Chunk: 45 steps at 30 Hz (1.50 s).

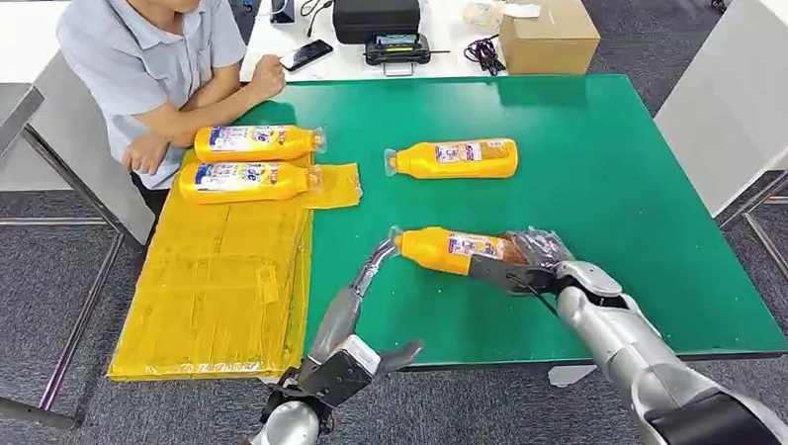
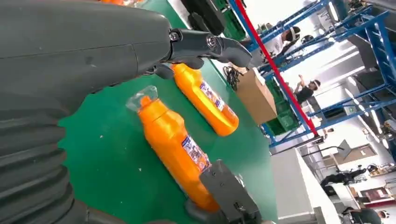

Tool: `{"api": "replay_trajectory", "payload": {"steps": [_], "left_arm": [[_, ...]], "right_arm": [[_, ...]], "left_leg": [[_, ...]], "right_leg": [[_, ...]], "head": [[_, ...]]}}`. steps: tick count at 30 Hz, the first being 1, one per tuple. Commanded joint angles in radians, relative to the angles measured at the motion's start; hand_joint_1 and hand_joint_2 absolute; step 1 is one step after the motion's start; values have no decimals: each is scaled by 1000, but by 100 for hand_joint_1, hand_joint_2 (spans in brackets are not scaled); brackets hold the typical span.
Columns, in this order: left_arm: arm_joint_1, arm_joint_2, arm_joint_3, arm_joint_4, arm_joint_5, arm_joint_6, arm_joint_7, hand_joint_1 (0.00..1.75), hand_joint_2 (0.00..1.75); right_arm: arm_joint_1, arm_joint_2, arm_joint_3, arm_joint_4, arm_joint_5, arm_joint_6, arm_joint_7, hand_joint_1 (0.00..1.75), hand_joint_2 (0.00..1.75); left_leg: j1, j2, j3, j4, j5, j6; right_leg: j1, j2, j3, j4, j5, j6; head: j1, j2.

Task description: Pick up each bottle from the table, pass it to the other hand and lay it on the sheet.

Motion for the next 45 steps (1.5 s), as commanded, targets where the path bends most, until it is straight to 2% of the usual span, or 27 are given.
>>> {"api": "replay_trajectory", "payload": {"steps": [1,3,8,10,15,16,20,23,26,29,30,35,45], "left_arm": [[23,-100,138,94,434,-50,-21,0,175],[19,-99,150,114,561,-29,-60,0,175],[14,-91,142,114,575,-27,-64,0,175],[28,-99,163,97,663,-31,-84,0,175],[0,-85,150,133,745,-5,-85,0,175],[-10,-85,148,147,754,-3,-96,0,175],[-24,-78,137,147,782,-26,-102,0,175],[-60,-59,74,183,691,5,-138,0,175],[-77,-62,53,195,679,-43,-124,0,175],[-78,-64,53,194,679,-44,-124,0,175],[-79,-58,45,189,709,-111,-96,0,175],[-90,-57,2,185,657,-145,-115,0,175],[-116,-54,-29,223,622,-190,-104,0,175]], "right_arm": [[148,58,-133,-238,-155,-61,-103,175,175],[196,78,-151,-360,-227,-27,-128,175,175],[202,76,-147,-385,-231,-21,-110,175,175],[230,92,-172,-442,-335,50,-196,175,175],[297,131,-180,-568,-471,148,-210,175,175],[300,139,-183,-563,-509,182,-204,175,175],[285,145,-136,-515,-499,194,-209,175,175],[270,148,-93,-453,-508,229,-232,175,175],[253,145,-47,-408,-515,277,-261,175,175],[253,148,-45,-407,-515,275,-261,175,175],[237,147,-24,-380,-533,332,-246,175,175],[191,127,43,-279,-557,418,-260,175,175],[177,122,76,-256,-552,420,-291,175,175]], "left_leg": [[2,1,5,0,-2,-3],[2,1,2,0,-2,-2],[2,3,2,0,-3,-3],[1,0,0,0,-2,-2],[2,1,1,0,-2,-3],[2,1,0,0,-1,-2],[1,0,-1,-1,-1,-2],[2,2,2,0,-2,-3],[3,1,2,0,-2,-3],[1,0,-1,-1,-1,-2],[2,1,2,0,-2,-3],[1,1,0,-1,-1,-2],[2,1,1,0,-2,-3]], "right_leg": [[3,1,5,-1,-2,-4],[2,1,2,-1,-1,-2],[2,2,2,0,-2,-4],[1,0,1,0,-2,-3],[2,1,2,0,-2,-4],[1,0,0,0,-1,-3],[1,-1,0,0,-1,-2],[2,1,2,0,-2,-4],[2,0,3,0,-2,-4],[1,0,0,-1,-1,-2],[2,1,3,-1,-2,-4],[1,1,0,-1,-1,-2],[2,1,1,0,-1,-3]], "head": [[0,0],[0,0],[0,0],[0,0],[0,0],[0,0],[0,0],[0,0],[0,0],[0,0],[0,0],[0,0],[0,0]]}}
